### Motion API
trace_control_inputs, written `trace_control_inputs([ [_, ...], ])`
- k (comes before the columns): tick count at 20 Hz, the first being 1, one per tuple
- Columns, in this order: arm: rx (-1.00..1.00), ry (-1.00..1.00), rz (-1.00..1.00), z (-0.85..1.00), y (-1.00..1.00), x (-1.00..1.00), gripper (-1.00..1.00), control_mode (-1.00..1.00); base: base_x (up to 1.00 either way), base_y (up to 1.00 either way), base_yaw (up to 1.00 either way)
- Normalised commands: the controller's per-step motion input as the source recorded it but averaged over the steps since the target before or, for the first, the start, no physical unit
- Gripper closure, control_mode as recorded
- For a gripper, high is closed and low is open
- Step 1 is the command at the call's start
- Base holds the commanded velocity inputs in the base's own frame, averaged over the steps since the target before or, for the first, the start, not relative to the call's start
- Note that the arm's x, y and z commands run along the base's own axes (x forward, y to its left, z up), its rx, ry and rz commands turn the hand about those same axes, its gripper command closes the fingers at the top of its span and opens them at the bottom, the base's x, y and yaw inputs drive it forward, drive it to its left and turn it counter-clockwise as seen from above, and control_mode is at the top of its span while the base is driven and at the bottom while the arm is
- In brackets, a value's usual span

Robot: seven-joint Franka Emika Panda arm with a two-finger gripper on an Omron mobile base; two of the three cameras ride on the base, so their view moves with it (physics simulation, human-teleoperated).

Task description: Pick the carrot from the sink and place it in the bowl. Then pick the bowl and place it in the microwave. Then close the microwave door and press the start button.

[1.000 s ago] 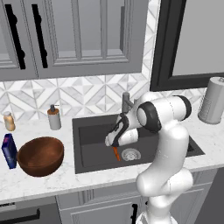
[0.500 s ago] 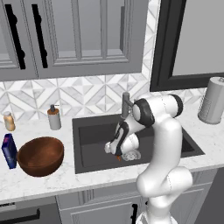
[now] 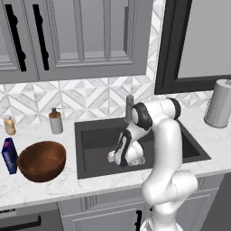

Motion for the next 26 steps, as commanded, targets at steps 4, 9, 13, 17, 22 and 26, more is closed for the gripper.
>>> trace_control_inputs([
  [4,0.00,0.00,0.00,-0.37,0.03,0.05,1.00,-1.00,0.00,0.00,0.00],
  [9,0.00,0.00,0.00,-0.38,0.11,0.01,1.00,-1.00,0.00,0.00,0.00],
  [13,0.00,0.02,0.00,-0.14,0.10,0.02,1.00,-1.00,0.00,0.00,0.00],
  [17,0.00,-0.02,0.00,0.54,0.35,-0.24,1.00,-1.00,0.00,0.00,0.00],
  [22,0.00,-0.16,0.00,1.00,0.07,-0.23,1.00,-1.00,0.00,0.00,0.00],
  [26,0.00,-0.10,0.00,1.00,0.28,-0.39,1.00,-1.00,0.00,0.00,0.00],
])
